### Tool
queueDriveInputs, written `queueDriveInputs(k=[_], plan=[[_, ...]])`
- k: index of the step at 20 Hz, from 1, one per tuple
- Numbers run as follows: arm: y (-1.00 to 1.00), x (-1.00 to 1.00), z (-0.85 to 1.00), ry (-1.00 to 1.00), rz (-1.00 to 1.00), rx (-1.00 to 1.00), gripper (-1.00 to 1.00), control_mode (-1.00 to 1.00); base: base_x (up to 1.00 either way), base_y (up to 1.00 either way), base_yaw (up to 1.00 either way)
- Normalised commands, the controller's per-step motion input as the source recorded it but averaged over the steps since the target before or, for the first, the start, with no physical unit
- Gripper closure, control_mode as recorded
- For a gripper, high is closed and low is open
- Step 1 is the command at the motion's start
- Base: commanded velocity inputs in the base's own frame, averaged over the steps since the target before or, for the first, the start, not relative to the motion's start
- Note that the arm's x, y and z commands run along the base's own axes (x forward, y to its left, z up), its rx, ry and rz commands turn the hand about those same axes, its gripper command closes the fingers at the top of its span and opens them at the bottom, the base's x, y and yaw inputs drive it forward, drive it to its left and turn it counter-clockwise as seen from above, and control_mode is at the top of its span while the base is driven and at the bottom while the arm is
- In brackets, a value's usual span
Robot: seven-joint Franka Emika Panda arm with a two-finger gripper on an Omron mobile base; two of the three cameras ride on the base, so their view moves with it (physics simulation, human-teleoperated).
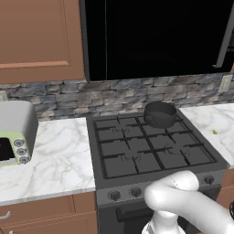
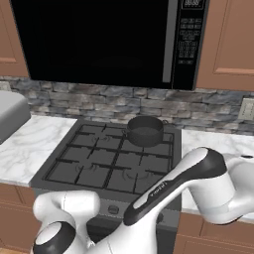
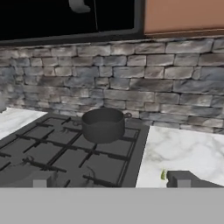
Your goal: Turn on the burner for the pot on the stove. Wait thirty seconds for the pot to heat up. Then add the lemon wedge to the pot.
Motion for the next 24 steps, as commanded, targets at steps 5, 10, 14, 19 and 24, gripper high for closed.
queueDriveInputs(k=[5, 10, 14, 19, 24], plan=[[0.09, 0.04, -0.71, 0.00, 0.00, 0.00, -1.00, -1.00, 0.00, 0.00, 0.00], [0.04, 0.12, -0.57, -0.04, -0.04, 0.01, -1.00, -1.00, 0.00, 0.00, 0.00], [0.05, 0.50, -0.30, -0.15, -0.08, 0.00, -1.00, -1.00, 0.00, 0.00, 0.00], [0.00, 0.58, -0.12, -0.01, -0.06, 0.06, -1.00, -1.00, 0.00, 0.00, 0.00], [-0.13, 0.44, -0.03, 0.13, -0.03, 0.19, -1.00, -1.00, 0.00, 0.00, 0.00]])
